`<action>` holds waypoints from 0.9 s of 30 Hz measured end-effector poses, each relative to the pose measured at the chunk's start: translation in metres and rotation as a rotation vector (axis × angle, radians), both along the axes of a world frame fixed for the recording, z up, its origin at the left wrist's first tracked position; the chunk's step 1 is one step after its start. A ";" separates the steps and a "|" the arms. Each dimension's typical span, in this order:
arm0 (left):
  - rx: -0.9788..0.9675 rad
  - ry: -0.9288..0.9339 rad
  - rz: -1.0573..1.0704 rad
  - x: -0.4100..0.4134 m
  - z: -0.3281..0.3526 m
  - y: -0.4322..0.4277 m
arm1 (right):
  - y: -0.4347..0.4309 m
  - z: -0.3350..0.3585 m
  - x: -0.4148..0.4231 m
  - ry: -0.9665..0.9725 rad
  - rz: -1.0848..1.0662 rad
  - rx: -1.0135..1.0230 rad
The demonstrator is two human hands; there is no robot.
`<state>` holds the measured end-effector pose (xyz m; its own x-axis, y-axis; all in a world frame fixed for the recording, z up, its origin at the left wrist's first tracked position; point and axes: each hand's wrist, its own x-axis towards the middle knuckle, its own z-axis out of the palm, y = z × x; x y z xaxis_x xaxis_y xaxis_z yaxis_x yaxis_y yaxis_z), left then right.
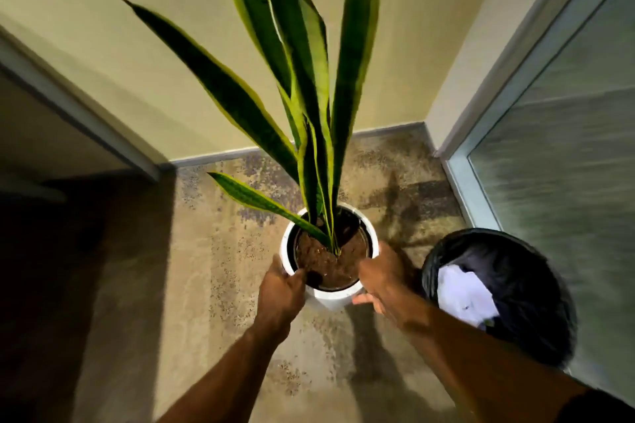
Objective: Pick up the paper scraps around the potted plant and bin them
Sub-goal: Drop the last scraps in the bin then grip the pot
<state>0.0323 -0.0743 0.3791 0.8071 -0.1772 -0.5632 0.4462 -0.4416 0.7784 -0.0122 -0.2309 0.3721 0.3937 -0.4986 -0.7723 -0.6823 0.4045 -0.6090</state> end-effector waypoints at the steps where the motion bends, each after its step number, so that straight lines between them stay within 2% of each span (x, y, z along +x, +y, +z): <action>1: 0.003 -0.016 -0.019 0.008 0.017 -0.010 | -0.010 0.016 0.005 0.005 -0.010 -0.010; 6: -0.018 -0.114 -0.140 0.061 0.046 -0.064 | -0.057 0.042 0.046 0.009 -0.074 -0.056; 10: -0.007 -0.182 -0.271 0.118 0.033 -0.110 | -0.094 0.030 0.090 -0.005 -0.174 -0.105; 13: 0.007 -0.231 -0.367 0.162 0.019 -0.144 | -0.124 0.019 0.123 -0.041 -0.276 -0.060; 19: 0.006 -0.207 -0.481 0.213 -0.002 -0.210 | -0.184 -0.015 0.161 -0.014 -0.377 -0.047; 24: 0.019 -0.162 -0.482 0.239 -0.032 -0.262 | -0.236 -0.053 0.178 0.054 -0.323 -0.092; 27: 0.040 -0.168 -0.497 0.254 -0.062 -0.289 | -0.266 -0.085 0.185 0.124 -0.234 -0.200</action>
